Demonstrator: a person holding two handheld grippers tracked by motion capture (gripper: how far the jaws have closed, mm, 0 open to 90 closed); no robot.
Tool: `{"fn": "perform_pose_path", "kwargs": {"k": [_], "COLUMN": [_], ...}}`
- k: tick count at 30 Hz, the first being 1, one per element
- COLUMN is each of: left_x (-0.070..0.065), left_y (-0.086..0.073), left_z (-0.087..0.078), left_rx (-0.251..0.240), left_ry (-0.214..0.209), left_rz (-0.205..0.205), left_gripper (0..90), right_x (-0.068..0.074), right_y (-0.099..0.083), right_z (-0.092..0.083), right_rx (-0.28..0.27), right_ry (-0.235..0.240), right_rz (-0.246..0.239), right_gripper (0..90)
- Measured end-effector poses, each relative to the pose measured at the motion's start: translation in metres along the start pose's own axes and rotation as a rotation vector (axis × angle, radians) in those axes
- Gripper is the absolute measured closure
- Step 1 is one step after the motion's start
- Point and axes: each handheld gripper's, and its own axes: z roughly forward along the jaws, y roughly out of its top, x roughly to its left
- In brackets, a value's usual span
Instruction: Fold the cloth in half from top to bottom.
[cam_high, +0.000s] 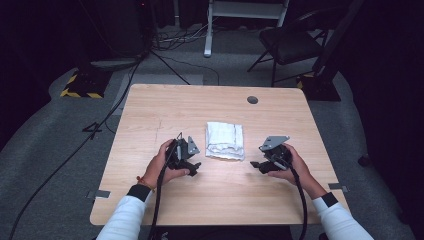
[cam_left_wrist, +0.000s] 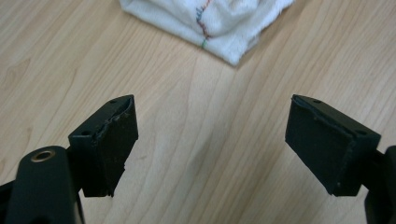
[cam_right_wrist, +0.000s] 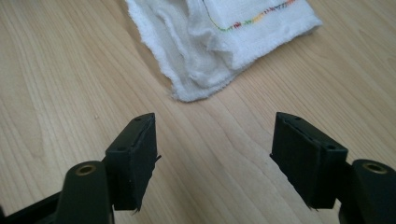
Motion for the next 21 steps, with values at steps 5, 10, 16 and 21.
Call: {"fn": "perform_pose_path", "kwargs": {"k": [5,10,16,21], "left_x": [-0.002,-0.005,-0.010,-0.013], "left_y": [-0.011,-0.021,-0.035,-0.047], "left_z": [-0.004,-0.011,-0.019,-0.027], "left_rx": [0.013,0.015,0.008,0.007], "left_ry": [0.006,0.011,0.043,0.060], "left_rz": [0.002,-0.003,0.000,-0.004], "left_gripper": [17.6,18.1,18.3,18.4], "right_x": [0.001,0.000,0.001,0.002], "right_y": [-0.009,-0.019,-0.031,-0.043], "right_z": [-0.006,-0.013,-0.021,-0.028], "right_rx": [0.013,0.017,0.022,0.032], "right_ry": [-0.017,-0.027,-0.034,-0.051], "right_rz": [-0.011,-0.001,0.007,0.007], "right_gripper": [31.6,31.6,31.6,31.3]}}
